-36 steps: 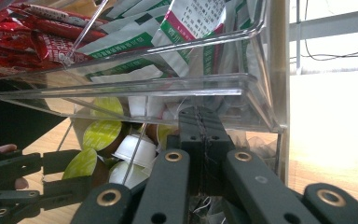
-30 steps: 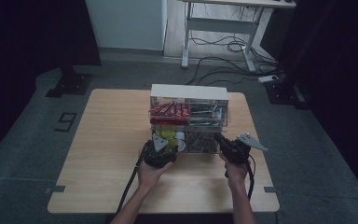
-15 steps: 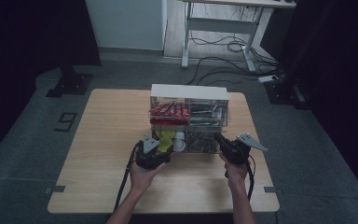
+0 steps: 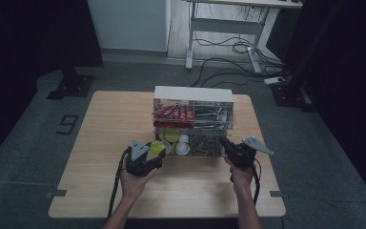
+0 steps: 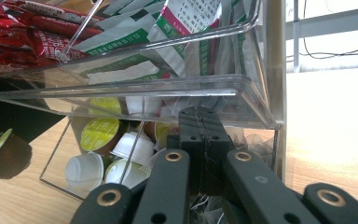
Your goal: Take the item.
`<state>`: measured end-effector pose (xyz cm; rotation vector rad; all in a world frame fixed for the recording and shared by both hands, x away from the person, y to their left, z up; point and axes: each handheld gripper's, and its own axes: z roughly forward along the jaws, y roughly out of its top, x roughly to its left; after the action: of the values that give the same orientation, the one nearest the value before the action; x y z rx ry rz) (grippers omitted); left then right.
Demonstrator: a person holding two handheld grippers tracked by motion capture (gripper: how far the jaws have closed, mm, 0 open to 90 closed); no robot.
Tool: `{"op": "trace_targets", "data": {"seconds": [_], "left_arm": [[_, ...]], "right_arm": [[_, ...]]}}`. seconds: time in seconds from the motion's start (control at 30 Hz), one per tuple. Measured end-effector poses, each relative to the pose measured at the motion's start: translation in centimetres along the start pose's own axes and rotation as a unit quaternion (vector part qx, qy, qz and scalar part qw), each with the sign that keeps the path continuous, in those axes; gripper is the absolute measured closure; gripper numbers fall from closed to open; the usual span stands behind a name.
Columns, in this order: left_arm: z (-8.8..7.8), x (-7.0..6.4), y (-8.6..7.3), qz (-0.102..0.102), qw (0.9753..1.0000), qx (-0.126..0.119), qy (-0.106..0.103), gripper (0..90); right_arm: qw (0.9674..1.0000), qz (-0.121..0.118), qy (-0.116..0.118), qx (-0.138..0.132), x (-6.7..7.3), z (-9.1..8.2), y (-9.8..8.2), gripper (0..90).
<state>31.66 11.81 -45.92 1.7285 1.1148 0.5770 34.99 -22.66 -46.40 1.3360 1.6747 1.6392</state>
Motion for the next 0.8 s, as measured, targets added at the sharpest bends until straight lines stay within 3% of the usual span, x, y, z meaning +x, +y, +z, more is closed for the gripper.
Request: {"op": "trace_targets", "data": {"seconds": [0.43,0.8], "left_arm": [[-1.8,2.3,-0.9,-0.008,0.9997,0.003,0.023,38.3],[-2.0,4.1,-2.3,-0.022,0.9989,0.016,0.037,38.3]], "right_arm": [[1.0000,0.001,-0.003,0.005,-0.2,0.1,-0.2,89.0],[1.0000,0.000,-0.005,0.005,-0.3,0.1,-0.3,89.1]]}}
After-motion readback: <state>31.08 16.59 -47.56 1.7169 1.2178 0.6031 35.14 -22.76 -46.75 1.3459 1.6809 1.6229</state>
